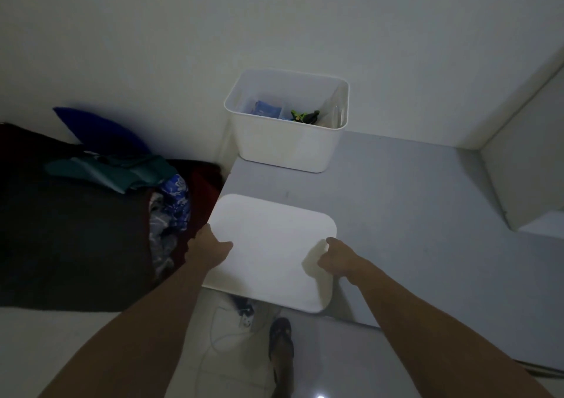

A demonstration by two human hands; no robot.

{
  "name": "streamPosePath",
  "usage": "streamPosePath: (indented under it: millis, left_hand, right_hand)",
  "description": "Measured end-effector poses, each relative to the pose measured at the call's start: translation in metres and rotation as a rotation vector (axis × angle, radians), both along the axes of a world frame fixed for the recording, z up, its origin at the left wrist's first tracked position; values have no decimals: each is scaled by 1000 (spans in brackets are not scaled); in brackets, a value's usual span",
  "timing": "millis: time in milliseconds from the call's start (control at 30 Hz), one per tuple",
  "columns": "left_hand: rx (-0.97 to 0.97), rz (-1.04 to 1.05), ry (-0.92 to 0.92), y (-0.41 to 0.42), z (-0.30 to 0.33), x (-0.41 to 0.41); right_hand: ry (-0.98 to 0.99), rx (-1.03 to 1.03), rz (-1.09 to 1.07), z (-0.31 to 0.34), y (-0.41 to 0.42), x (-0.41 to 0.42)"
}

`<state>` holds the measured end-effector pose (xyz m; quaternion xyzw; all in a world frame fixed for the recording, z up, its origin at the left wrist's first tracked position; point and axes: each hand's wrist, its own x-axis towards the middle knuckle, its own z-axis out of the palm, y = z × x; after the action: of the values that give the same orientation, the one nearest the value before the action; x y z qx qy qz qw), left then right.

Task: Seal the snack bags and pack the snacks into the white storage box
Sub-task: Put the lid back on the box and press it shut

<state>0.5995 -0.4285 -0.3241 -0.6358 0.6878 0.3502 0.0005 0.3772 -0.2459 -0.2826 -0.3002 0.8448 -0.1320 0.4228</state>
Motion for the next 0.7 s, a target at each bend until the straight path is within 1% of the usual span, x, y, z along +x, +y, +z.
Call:
streamPosePath:
  millis: [67,133,200,300,400,500,600,700]
  left_hand:
    - [11,53,20,-2,0,0]
    - [7,111,52,-3,3,2]
    - [-30,135,71,-3,9,3]
    - [-158,181,126,-6,27,-2]
    - [-259,274,274,-6,63,-16]
    - [-349,377,411,-15,102,-29]
    - [-421,384,469,-34,134,-42]
    - [-456,369,537,-54,162,-62]
  right_hand:
    - [-69,-56,-122,-1,-1,2]
    - [-69,-61,-186,3,-1,3]
    - [-22,-62,-219,8,-2,2]
    - [70,-111,-278,22,-6,-3]
    - [190,-201,-352,46,-14,-10]
    - [270,-339,-446,78,-25,-22]
    - [326,-459,-461,114,-41,-37]
    - [369,-527,-457,146,-59,-55]
